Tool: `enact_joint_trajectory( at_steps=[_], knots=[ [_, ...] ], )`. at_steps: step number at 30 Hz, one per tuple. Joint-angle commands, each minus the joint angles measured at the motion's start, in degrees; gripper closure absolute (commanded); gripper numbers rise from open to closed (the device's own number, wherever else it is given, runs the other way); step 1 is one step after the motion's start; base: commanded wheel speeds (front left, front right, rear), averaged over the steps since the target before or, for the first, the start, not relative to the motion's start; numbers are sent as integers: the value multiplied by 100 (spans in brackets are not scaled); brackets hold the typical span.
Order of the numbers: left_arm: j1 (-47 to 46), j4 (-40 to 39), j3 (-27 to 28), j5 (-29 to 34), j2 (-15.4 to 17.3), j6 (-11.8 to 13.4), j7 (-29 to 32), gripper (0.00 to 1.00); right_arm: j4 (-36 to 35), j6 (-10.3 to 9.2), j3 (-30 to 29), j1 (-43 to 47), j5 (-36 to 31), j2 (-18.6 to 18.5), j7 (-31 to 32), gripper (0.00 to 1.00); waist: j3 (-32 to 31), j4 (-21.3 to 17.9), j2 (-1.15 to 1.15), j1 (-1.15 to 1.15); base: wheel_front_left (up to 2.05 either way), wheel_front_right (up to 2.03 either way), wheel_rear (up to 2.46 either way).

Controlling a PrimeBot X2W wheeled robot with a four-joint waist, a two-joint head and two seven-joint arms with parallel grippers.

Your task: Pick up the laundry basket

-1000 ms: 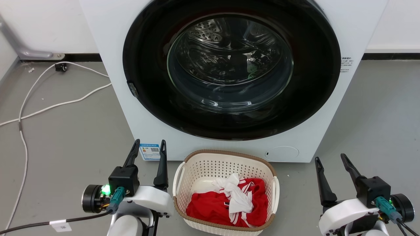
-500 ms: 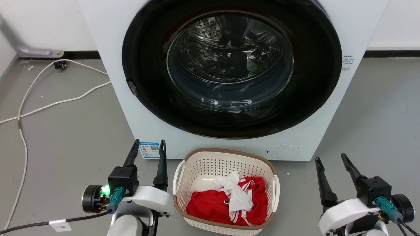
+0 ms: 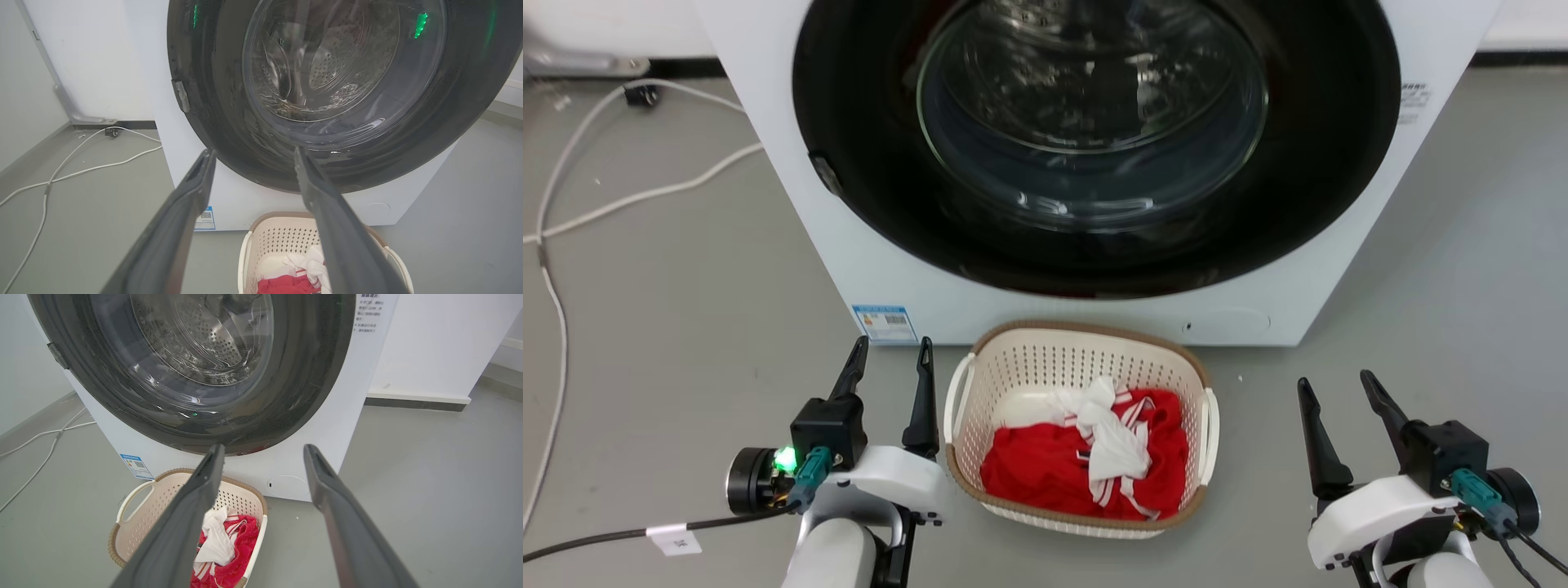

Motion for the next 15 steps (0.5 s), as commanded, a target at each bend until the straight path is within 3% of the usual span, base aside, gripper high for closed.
enact_joint_trajectory(
  at_steps=[1,15],
  knots=[
    [-128,78,34,11,-2,-33,-14,0,78,-3,29,-135,56,16,3,0,342,-68,0,0,0,0,0],
    [-968,854,352,4,61,-235,-14,0,1053,-4,328,-1182,420,13,-268,0,1852,-259,0,0,0,0,0]
  ],
)
